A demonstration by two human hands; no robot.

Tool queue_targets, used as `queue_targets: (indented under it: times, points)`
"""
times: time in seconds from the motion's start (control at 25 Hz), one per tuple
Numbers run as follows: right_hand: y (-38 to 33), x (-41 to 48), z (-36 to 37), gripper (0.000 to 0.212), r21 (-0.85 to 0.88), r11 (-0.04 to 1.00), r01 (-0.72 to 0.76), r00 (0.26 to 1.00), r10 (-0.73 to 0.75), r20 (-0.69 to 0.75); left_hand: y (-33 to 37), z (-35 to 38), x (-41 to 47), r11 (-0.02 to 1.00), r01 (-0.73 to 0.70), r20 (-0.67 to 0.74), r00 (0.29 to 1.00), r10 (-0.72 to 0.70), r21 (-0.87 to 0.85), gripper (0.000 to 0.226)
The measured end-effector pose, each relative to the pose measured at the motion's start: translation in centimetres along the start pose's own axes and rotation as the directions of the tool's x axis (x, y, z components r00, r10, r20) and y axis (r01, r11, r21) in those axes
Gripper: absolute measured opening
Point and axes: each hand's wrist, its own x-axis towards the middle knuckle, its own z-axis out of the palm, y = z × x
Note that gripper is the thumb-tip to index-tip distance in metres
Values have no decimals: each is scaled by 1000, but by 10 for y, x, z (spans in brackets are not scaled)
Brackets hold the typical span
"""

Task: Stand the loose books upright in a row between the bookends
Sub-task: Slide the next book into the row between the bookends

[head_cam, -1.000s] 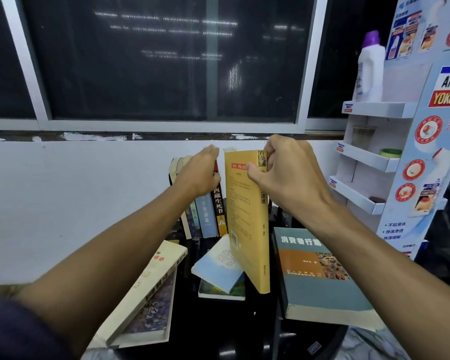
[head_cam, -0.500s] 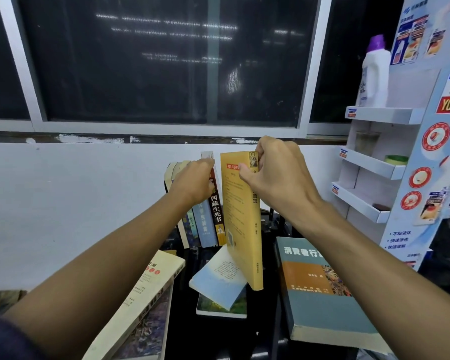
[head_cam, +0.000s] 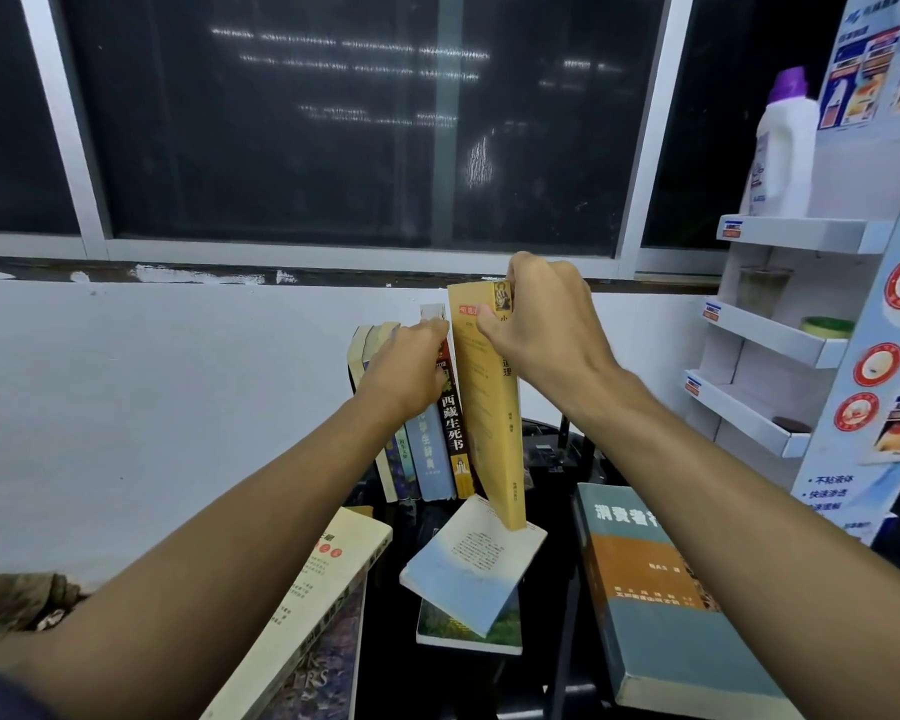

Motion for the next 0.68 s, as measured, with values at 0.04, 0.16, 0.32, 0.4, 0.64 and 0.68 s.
queue_targets:
  times: [0.04, 0.16, 0.32, 0.4, 0.64, 0.68]
  points:
    - [1, 1, 5, 27, 1, 1000, 4, 1000, -4, -10, 0, 0, 0, 1000, -4, -5, 1000, 4, -9, 24]
    - [4, 2, 23, 22, 21, 1000, 13, 999, -12, -51, 1, 0, -1, 999, -11, -17, 1000, 10, -43, 25]
    - [13, -5, 50, 24, 60, 997, 56, 990, -48, -131, -1, 1, -1, 998, -12, -32, 999, 10, -61, 27]
    - [19, -11, 62, 22, 107, 992, 69, 986, -51, -157, -3, 2, 0, 997, -22, -36, 999, 19, -70, 29]
    - [37, -19, 98, 19, 121, 992, 24, 989, -5, -149, -6, 3, -2, 994, -59, -59, 997, 54, -97, 29]
    - [40, -19, 103, 20, 126, 992, 16, 990, 2, -138, -7, 2, -2, 993, -64, -62, 996, 57, -104, 30]
